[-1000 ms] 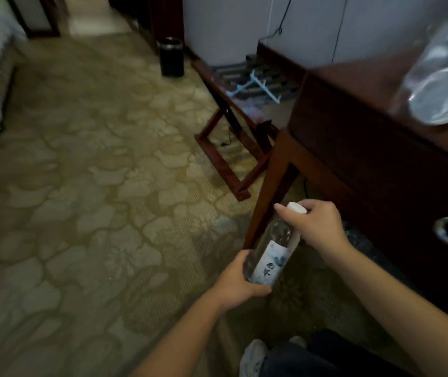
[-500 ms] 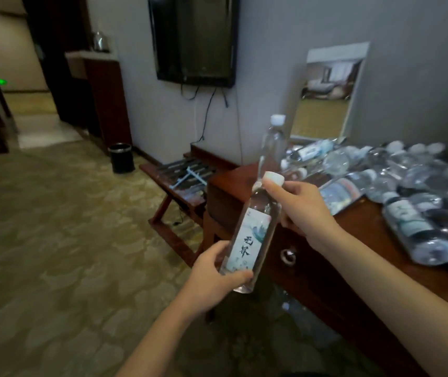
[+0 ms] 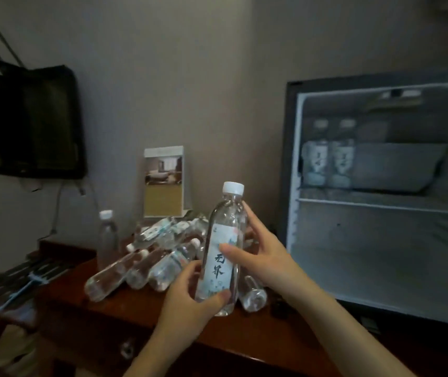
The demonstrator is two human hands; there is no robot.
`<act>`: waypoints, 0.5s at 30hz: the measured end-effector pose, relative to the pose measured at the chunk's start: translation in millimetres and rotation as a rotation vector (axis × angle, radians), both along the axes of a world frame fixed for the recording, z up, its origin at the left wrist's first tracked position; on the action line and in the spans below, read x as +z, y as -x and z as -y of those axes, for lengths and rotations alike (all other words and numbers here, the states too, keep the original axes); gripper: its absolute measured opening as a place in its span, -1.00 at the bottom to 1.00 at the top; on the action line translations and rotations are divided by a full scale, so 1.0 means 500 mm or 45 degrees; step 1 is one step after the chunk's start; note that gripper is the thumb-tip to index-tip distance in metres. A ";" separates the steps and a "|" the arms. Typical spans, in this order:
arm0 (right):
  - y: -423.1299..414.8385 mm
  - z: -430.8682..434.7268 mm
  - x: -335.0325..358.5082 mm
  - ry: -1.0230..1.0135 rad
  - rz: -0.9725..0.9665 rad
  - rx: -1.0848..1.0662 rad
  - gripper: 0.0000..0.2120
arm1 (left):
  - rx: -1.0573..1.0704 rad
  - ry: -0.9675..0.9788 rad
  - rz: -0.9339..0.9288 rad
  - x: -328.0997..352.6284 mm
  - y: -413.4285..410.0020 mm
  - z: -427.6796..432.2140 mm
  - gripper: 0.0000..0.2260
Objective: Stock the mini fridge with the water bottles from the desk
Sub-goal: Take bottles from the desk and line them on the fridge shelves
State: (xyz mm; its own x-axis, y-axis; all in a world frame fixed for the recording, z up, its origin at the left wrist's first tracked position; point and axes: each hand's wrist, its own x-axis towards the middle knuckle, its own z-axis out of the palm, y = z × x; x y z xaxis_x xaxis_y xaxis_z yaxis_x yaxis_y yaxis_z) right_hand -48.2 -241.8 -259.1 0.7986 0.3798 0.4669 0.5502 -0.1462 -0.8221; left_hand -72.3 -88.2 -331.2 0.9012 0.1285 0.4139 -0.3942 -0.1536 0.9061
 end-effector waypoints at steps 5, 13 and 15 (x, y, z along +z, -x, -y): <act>0.006 0.142 0.019 -0.143 0.044 -0.152 -0.24 | -0.203 -0.056 0.041 0.022 -0.055 0.160 -0.53; 0.008 0.327 0.026 -0.161 0.036 -0.509 -0.24 | -0.424 -0.121 0.068 0.043 -0.112 0.362 -0.59; 0.002 0.363 0.015 -0.162 0.010 -0.601 -0.34 | -0.486 -0.123 0.052 0.036 -0.124 0.402 -0.57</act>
State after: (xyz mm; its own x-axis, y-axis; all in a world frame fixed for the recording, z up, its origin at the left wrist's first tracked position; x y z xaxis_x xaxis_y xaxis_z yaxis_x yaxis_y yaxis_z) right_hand -49.0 -423.2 -251.6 0.8662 -0.0835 0.4927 0.4540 -0.2802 -0.8458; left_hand -10.3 -289.0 -313.3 0.8591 -0.2539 0.4443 -0.4750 -0.0727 0.8770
